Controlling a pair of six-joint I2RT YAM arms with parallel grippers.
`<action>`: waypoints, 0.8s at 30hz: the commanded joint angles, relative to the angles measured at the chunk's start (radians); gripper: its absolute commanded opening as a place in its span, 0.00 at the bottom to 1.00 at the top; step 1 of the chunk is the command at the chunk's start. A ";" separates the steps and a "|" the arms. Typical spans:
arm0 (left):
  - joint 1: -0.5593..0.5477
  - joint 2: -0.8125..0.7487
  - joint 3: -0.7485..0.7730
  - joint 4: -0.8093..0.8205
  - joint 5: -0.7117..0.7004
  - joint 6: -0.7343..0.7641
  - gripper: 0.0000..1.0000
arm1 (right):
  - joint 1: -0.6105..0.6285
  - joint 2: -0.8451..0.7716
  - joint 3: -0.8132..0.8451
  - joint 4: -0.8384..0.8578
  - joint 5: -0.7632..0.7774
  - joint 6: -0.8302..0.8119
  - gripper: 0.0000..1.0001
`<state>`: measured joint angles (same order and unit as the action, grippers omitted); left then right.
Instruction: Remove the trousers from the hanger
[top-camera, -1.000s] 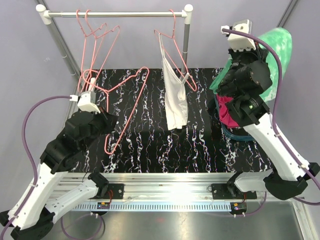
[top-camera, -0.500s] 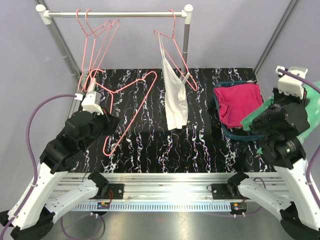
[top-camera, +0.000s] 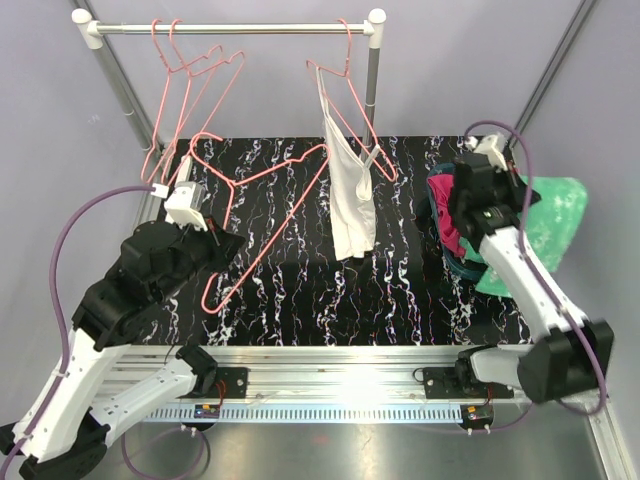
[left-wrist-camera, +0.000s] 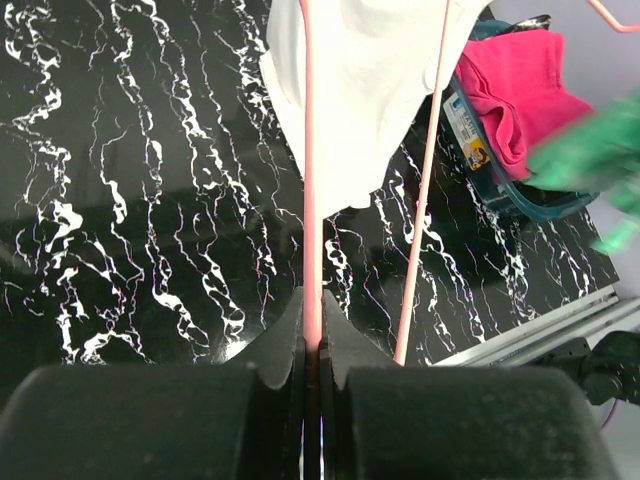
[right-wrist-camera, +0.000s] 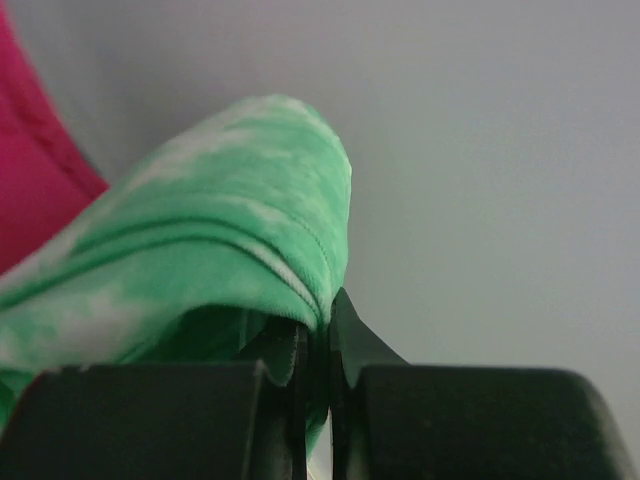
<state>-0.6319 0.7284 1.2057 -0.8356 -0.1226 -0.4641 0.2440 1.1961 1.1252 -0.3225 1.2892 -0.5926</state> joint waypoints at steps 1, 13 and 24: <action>0.003 -0.006 0.057 0.044 0.040 0.054 0.00 | -0.026 0.124 0.041 0.130 -0.099 0.045 0.00; 0.005 -0.006 0.035 0.035 -0.035 0.088 0.00 | -0.029 0.592 0.268 0.168 -0.261 0.016 0.00; 0.005 0.029 0.058 0.039 -0.101 0.093 0.00 | -0.018 0.773 0.467 0.053 -0.500 0.155 0.00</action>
<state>-0.6319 0.7475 1.2263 -0.8371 -0.1818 -0.3885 0.2131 1.9514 1.4796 -0.3145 0.9577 -0.5491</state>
